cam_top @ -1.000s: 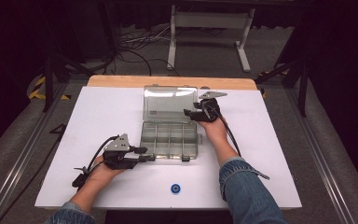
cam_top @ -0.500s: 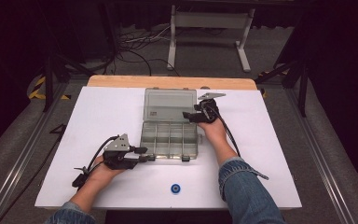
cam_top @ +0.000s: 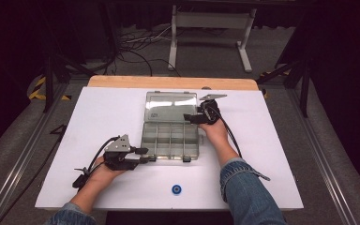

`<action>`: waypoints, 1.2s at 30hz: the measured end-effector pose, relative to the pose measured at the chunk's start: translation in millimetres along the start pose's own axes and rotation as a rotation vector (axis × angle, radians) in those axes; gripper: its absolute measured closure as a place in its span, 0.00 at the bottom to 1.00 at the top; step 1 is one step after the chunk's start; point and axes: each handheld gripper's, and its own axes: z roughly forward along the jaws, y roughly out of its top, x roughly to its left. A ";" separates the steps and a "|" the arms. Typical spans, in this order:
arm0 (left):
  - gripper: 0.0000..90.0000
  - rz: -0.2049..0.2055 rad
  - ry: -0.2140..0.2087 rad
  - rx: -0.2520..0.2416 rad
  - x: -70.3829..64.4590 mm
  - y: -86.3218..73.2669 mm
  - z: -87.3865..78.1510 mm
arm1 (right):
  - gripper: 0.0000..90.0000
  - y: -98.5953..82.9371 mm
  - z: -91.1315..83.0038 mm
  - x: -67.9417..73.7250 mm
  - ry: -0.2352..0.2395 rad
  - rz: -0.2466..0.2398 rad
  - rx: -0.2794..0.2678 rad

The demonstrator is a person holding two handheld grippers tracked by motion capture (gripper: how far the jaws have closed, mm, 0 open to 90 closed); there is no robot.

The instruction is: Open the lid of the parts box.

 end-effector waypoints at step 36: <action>0.24 -0.055 0.129 -0.098 -1.8 -9.9 -50.1 | 0.17 13.3 -78.6 32.6 -0.012 -0.180 -0.088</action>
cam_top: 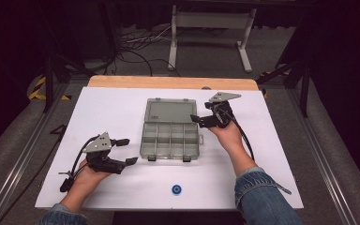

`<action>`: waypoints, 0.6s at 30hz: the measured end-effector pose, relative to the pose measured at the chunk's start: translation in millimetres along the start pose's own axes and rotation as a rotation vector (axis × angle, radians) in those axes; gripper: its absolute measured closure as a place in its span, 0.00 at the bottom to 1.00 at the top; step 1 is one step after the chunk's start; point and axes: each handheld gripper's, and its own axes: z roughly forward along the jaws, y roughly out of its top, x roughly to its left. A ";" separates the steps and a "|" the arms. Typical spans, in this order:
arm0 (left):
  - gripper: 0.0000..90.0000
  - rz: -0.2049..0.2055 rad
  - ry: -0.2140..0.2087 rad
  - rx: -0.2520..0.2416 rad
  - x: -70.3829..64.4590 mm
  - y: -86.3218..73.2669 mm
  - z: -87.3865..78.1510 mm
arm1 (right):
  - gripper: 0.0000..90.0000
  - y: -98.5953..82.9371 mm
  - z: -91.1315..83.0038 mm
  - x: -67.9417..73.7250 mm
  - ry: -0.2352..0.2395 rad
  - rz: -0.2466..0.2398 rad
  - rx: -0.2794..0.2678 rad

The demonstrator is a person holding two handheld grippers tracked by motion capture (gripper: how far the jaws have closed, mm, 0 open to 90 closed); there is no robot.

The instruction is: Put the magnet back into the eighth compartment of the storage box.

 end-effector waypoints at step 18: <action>0.18 -0.001 0.028 -0.011 -2.7 -9.4 -16.3 | 0.14 3.2 -42.2 43.0 0.119 -0.075 -0.083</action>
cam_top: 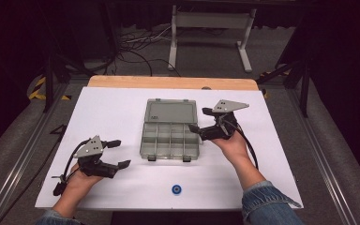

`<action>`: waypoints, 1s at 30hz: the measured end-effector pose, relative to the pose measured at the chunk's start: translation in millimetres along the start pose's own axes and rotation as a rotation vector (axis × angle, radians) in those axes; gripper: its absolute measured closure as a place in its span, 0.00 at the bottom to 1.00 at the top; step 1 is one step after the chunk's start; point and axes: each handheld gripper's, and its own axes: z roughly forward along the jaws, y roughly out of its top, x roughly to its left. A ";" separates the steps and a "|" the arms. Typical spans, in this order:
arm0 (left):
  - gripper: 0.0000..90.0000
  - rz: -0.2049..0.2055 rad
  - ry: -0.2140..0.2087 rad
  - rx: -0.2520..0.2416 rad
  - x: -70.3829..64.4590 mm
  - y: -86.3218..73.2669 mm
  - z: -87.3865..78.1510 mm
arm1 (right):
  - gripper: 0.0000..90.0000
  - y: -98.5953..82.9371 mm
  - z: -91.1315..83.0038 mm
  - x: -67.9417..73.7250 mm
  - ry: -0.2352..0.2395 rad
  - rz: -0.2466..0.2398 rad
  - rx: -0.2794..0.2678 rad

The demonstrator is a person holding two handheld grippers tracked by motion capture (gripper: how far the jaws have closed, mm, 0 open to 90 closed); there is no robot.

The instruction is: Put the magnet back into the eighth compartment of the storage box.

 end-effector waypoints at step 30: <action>0.18 -0.019 0.015 -0.020 0.0 -3.9 -6.9 | 0.12 12.6 -11.0 77.8 0.132 -0.214 0.266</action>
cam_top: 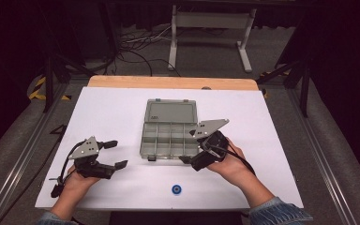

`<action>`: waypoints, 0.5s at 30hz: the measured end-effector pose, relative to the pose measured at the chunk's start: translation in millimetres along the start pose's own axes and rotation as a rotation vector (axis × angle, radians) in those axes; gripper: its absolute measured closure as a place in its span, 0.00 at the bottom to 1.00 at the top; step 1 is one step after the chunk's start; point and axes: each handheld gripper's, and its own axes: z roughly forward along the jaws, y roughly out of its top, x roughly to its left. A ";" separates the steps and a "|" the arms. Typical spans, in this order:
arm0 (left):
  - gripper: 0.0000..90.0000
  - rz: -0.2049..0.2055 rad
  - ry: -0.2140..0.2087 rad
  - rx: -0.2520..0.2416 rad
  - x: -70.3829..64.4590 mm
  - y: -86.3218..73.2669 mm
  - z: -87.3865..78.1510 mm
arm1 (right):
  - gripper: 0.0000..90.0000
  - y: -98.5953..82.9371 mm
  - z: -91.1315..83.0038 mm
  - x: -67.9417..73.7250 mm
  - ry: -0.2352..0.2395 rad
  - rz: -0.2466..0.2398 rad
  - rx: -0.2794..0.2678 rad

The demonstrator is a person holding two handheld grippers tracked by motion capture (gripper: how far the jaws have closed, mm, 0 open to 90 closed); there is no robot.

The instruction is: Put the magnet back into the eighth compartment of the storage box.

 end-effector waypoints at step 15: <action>0.18 0.003 0.003 0.006 -0.5 0.0 -0.4 | 0.14 -2.1 17.1 14.7 0.075 -0.039 0.159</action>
